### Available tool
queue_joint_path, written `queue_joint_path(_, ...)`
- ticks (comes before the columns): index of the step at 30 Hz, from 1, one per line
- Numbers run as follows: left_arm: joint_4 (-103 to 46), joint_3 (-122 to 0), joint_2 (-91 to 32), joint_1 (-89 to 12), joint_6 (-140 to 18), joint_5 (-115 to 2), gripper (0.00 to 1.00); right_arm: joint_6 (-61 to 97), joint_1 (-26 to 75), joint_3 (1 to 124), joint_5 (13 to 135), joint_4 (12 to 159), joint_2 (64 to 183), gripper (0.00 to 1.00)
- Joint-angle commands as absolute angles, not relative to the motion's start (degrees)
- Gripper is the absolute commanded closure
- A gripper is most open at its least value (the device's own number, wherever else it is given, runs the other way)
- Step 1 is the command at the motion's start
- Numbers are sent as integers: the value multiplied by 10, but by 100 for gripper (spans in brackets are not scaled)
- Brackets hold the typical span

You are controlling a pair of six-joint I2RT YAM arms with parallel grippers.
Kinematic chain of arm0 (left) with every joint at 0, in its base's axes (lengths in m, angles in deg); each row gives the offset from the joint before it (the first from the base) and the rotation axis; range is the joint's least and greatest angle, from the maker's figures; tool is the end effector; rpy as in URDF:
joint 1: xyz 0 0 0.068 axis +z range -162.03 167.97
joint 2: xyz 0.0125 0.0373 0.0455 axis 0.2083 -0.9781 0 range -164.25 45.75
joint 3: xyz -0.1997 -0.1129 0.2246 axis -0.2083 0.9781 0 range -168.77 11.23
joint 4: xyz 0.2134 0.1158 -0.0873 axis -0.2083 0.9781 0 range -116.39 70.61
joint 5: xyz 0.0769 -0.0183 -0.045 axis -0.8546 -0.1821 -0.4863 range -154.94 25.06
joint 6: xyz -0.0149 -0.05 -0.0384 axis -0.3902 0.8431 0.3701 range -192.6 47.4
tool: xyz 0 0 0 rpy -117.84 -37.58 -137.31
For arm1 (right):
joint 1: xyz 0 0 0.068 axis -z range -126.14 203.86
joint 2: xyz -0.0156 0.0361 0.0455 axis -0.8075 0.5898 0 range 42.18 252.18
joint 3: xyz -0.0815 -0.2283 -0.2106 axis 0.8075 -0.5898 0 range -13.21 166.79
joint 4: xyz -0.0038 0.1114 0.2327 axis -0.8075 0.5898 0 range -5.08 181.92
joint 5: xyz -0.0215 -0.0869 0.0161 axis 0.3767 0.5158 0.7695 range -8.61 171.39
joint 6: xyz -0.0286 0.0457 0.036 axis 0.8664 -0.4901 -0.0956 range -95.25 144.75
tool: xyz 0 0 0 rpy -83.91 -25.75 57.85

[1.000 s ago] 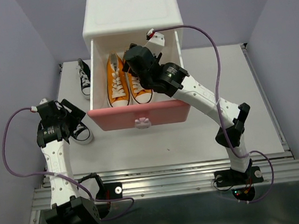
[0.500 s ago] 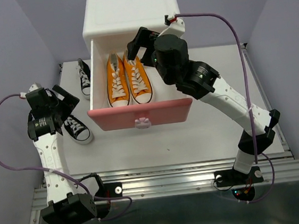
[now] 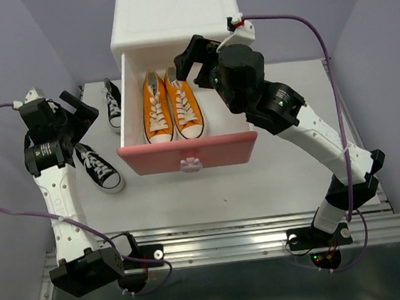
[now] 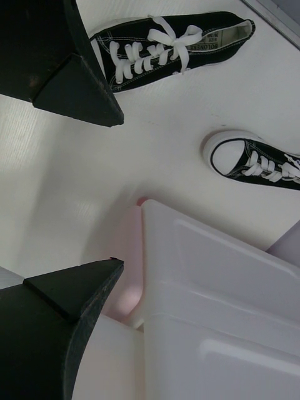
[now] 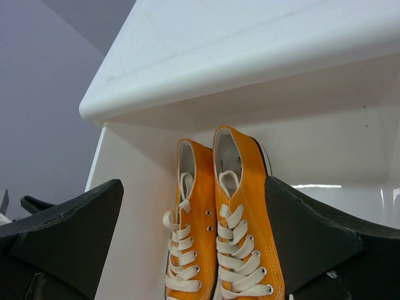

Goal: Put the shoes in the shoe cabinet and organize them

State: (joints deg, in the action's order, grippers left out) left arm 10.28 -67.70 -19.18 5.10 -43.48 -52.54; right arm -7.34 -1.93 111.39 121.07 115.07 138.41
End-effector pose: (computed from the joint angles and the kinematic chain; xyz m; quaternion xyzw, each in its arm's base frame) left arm 0.2140 0.0545 0.4666 -0.2699 0.7844 -0.1470 0.5387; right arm 0.2240 0.2719 0.5893 0.0925 0.7095 0.2788 0.6406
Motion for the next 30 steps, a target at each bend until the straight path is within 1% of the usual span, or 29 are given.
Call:
queue_joint_path(1,96,-723,-196,53,-440,-497,1,-58,-17,1119,1171,1144,1367,0)
queue_joint_path(7,84,-815,-239,53,-415,-452,1,-37,-17,1119,1094,1137,1347,0)
queue_joint_path(10,82,-892,-275,52,-410,-427,1,-14,-17,1114,1050,1130,1326,0)
queue_joint_path(12,87,-954,-303,47,-409,-423,1,10,-24,1120,993,1133,1319,0)
queue_joint_path(13,89,-977,-314,44,-410,-421,1,24,-31,1141,950,1147,1321,0)
queue_joint_path(15,98,-1046,-336,36,-412,-419,1,38,-47,1176,918,1167,1340,0)
queue_joint_path(17,108,-1094,-375,13,-413,-420,1,37,-69,1236,865,1195,1360,0)
queue_joint_path(18,121,-1141,-404,3,-412,-424,1,37,-81,1245,854,1197,1370,0)
queue_joint_path(21,163,-1234,-447,-42,-418,-446,1,46,-134,1241,832,1187,1371,0)
queue_joint_path(22,168,-1248,-463,-48,-418,-461,1,50,-149,1238,833,1194,1372,0)
queue_joint_path(24,164,-1255,-468,-59,-418,-464,1,74,-196,1242,845,1216,1376,0)
queue_joint_path(26,156,-1251,-467,-63,-416,-467,1,99,-222,1252,866,1263,1388,0)
queue_joint_path(30,143,-1244,-466,-75,-430,-479,1,124,-281,1253,900,1310,1394,0)
